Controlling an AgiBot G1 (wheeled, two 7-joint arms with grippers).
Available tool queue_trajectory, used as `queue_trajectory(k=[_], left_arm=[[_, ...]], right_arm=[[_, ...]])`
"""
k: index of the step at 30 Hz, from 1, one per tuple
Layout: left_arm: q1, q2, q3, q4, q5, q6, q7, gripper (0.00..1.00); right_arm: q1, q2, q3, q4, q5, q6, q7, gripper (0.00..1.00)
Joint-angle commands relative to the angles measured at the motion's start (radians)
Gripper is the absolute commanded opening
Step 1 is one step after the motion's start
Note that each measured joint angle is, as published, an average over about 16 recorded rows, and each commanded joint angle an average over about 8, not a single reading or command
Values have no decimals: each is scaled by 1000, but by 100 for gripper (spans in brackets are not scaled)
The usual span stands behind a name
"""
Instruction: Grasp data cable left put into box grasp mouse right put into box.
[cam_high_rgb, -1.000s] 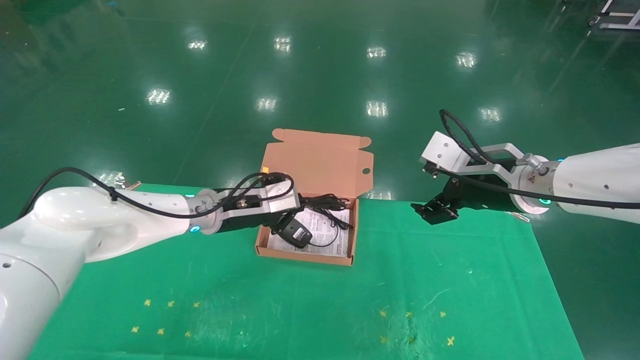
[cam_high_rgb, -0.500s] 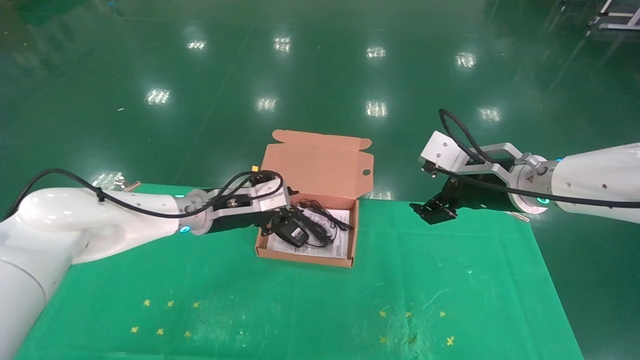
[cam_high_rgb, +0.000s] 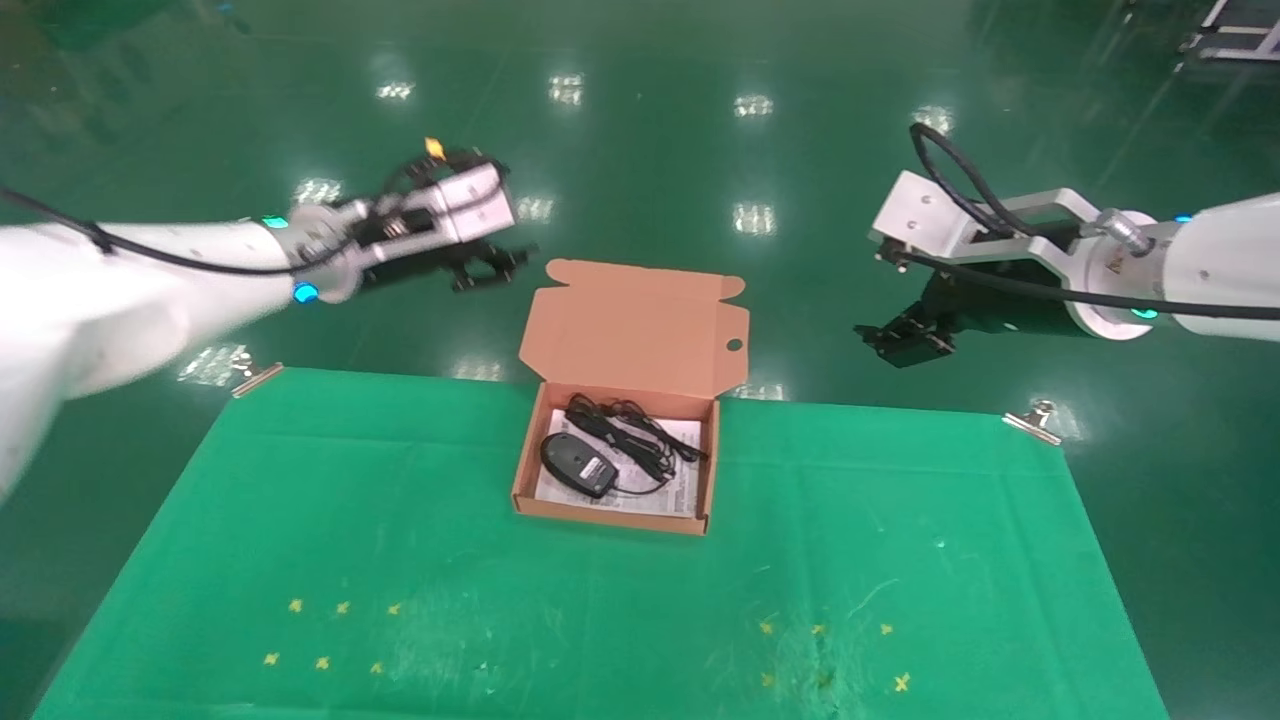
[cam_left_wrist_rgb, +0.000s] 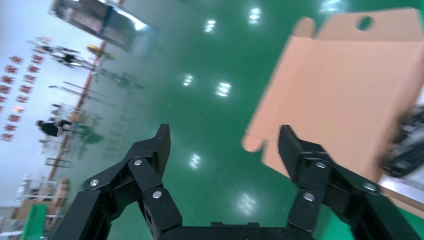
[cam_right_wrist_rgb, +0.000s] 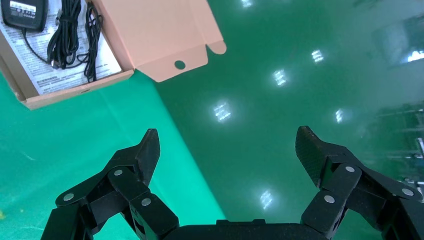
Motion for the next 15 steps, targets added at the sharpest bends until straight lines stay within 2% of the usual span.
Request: queue_trajectory(k=[1, 15], left_arm=[[-15, -5, -4, -6, -3, -15, 1, 100], [128, -156, -68, -227, -166, 174, -186, 100]], right_arm=[[16, -3, -4, 1, -17, -11, -1, 100], [-173, 39, 231, 15, 234, -168, -163, 100]])
